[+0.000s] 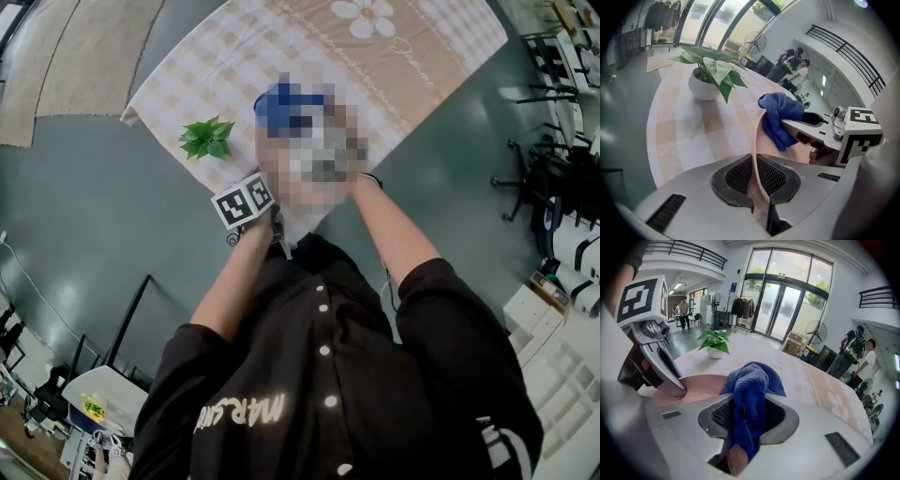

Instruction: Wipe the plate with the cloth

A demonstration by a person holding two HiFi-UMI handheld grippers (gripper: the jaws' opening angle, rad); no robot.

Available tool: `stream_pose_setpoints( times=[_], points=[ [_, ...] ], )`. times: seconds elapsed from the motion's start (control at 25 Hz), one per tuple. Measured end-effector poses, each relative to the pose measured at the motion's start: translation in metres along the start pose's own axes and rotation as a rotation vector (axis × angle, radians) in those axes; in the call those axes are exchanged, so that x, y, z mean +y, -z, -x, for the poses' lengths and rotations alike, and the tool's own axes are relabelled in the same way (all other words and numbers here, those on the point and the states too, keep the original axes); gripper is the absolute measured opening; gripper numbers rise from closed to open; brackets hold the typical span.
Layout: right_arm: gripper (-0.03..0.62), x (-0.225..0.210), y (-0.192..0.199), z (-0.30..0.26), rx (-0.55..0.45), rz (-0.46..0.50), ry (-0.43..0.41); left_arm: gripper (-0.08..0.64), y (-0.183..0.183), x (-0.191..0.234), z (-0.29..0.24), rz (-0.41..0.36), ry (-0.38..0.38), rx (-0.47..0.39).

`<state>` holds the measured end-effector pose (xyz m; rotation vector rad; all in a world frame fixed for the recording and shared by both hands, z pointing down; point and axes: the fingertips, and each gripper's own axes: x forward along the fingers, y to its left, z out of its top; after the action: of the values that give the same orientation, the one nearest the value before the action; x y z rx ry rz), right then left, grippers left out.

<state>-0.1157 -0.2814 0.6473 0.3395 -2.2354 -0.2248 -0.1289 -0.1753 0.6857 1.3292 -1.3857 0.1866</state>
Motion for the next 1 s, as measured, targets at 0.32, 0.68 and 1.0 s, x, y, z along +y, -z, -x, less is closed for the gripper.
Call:
stream_pose_setpoints(
  times=[0.32,0.68,1.0],
  points=[
    [0.110,0.000,0.002,-0.003,0.022,-0.007,-0.001,0.037,0.000,-0.001,0.001,-0.003,-0.002,-0.008],
    [0.110,-0.002,0.007,-0.003,0.050,0.036,-0.001,0.031,0.000,0.001,0.001,0.042,-0.001,-0.034],
    [0.110,-0.006,0.017,0.004,0.072,0.045,0.007,0.029,0.000,0.000,0.002,0.066,-0.024,-0.062]
  ],
)
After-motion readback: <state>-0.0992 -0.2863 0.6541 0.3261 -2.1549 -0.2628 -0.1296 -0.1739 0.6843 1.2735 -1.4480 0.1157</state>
